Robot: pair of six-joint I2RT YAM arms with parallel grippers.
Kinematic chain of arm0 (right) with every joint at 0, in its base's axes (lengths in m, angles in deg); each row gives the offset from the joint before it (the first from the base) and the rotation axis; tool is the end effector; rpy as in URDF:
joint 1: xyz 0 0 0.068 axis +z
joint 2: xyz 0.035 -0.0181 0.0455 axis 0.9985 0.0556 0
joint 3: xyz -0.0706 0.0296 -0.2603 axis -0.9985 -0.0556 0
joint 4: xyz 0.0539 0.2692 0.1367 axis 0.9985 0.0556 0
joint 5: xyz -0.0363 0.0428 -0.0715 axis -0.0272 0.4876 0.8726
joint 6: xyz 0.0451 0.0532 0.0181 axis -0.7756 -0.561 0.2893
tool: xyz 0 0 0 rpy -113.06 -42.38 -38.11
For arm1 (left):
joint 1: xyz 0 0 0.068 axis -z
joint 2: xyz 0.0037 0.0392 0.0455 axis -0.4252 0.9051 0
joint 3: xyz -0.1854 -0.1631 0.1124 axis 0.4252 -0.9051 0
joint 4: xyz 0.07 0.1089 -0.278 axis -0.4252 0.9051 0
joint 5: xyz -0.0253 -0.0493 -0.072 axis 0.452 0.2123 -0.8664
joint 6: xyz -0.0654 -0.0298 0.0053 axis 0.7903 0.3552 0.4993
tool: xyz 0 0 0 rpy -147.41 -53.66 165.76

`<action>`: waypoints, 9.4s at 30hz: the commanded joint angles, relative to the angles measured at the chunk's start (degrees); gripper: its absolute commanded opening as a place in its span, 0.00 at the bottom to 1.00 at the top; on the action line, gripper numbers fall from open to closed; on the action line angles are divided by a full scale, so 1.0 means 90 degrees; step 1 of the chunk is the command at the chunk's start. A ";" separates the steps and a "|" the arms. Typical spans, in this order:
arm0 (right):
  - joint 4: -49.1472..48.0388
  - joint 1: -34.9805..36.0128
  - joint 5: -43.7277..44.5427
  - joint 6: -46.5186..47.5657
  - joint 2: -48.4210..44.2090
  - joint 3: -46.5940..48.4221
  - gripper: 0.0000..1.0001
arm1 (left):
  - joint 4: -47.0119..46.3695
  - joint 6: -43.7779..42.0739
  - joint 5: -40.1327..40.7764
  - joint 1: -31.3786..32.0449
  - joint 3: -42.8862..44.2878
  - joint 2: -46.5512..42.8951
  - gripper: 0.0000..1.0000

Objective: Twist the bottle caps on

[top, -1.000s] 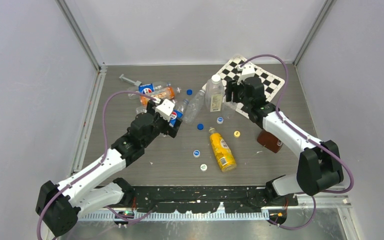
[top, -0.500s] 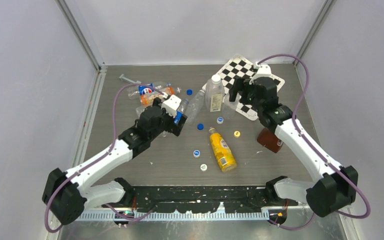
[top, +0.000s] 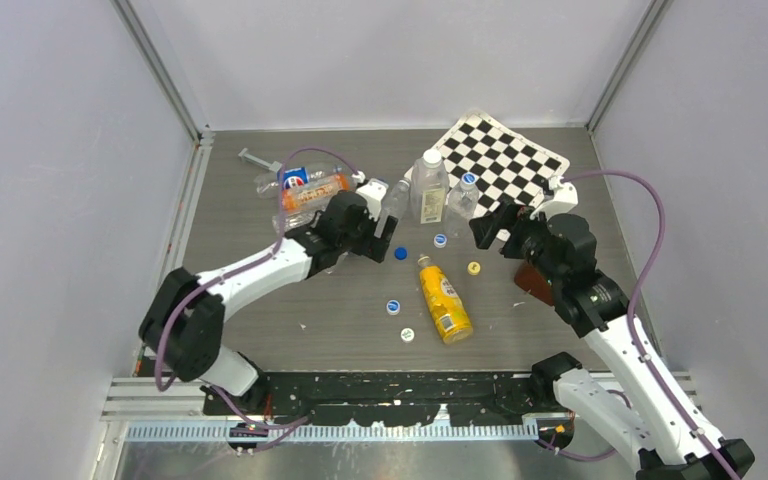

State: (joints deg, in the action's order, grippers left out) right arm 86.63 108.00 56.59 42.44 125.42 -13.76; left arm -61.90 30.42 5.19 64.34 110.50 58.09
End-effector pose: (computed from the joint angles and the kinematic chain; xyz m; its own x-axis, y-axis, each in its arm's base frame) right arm 0.2302 0.0860 0.3239 -0.3804 0.3399 -0.8601 -0.1598 0.8918 0.4232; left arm 0.3027 -0.2386 0.2137 -0.5294 0.2457 -0.8120 0.4907 0.8695 -0.0568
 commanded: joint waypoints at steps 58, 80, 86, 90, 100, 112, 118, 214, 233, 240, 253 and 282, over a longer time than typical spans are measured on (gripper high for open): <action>0.1575 -0.0011 -0.0487 0.0337 0.0703 0.0520 1.00 | 0.3732 0.2150 -0.0125 0.0193 -0.1603 -0.2495 0.85; 0.1959 -0.0011 -0.0400 -0.0123 0.0382 0.0356 1.00 | 0.3853 0.1954 0.1363 0.0896 0.0207 -0.0106 0.91; 0.2187 -0.0011 -0.0380 -0.0290 0.0742 0.0434 1.00 | 0.4004 0.1998 0.2069 0.1563 0.0668 0.0538 0.85; 0.2135 -0.0011 -0.0346 -0.0311 0.0678 0.0420 1.00 | 0.4203 0.2071 0.2666 0.1829 0.0873 0.0863 0.85; 0.2114 -0.0011 -0.0514 -0.0226 0.0711 0.0457 1.00 | 0.4035 0.1967 0.3401 0.1994 0.0887 0.1528 0.86; 0.2165 -0.0011 -0.0562 -0.0202 0.0664 0.0465 1.00 | 0.4147 0.1939 0.3772 0.2117 0.1040 0.1933 0.88; 0.2186 -0.0011 -0.0665 -0.0223 0.0717 0.0532 1.00 | 0.4007 0.1852 0.3757 0.2121 0.1014 0.2185 0.81; 0.1814 0.4071 0.0886 -0.0461 0.7106 0.2954 0.29 | 0.1319 -0.1543 0.0791 0.1770 -0.2795 -0.7076 0.00; 0.1852 0.3581 -0.0297 0.1558 0.2798 0.2321 0.01 | 0.1061 -0.1805 -0.0758 0.1770 -0.2775 -0.5850 0.00; 0.1808 0.3553 -0.1561 0.2510 0.1959 0.2328 0.01 | 0.0602 -0.2033 -0.1721 0.1770 -0.2772 -0.5597 0.00; 0.1559 0.3554 -0.2926 0.2939 0.2263 0.2417 0.01 | 0.0179 -0.2394 -0.2675 0.1770 -0.2494 -0.4949 0.00; 0.1677 0.3554 -0.3620 0.3410 0.2780 0.2297 0.01 | -0.0782 -0.2347 -0.3179 0.1770 -0.2600 -0.4830 0.00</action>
State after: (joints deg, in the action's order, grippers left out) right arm 102.46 139.61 28.13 70.50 147.72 6.11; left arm -57.29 9.61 -19.73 80.17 85.78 14.09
